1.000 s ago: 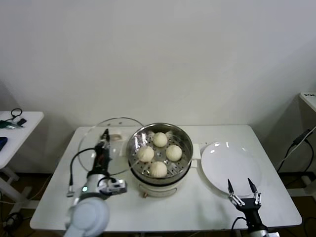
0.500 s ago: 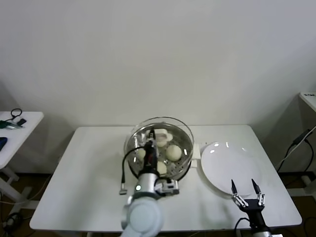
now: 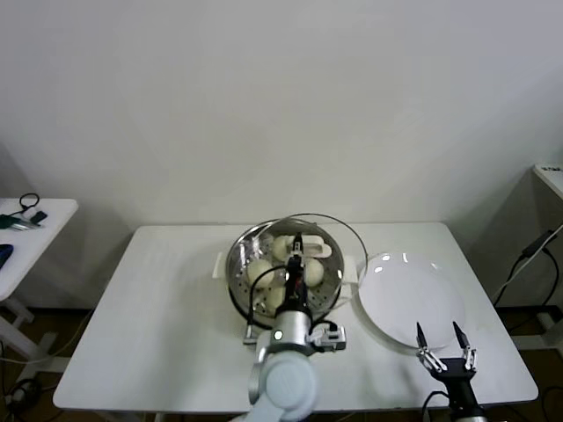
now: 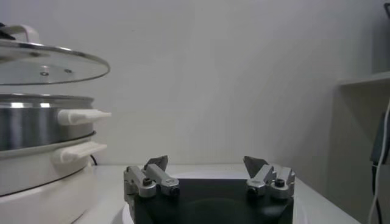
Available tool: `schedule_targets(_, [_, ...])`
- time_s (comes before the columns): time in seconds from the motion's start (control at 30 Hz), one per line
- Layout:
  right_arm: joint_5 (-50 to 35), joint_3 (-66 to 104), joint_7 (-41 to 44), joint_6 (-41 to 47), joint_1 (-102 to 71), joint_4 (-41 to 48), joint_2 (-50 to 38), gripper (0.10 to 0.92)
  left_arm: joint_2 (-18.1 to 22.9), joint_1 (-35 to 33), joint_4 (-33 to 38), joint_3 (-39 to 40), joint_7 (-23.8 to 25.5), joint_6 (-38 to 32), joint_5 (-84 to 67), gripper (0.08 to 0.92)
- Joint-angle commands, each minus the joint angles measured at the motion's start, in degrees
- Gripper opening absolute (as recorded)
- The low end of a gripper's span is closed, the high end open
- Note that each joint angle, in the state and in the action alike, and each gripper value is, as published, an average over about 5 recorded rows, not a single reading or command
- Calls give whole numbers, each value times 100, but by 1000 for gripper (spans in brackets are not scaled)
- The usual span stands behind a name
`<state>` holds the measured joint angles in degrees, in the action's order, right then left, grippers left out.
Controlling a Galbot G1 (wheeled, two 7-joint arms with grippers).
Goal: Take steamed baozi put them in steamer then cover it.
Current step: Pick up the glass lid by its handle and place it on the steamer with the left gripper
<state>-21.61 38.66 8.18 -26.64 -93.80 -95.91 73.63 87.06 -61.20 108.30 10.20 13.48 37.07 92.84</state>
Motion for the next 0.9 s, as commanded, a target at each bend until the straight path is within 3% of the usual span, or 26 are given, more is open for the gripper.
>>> schedule_targets(0.03, [-34,18,14,-45,-22,-14,-12,823,204,31,-177,263,2,19,131,142])
schedule_targets(0.9, [-36,19,35,-190,-109,44,15,823,-268,-29,-439,-389,-349,-153,-148,142])
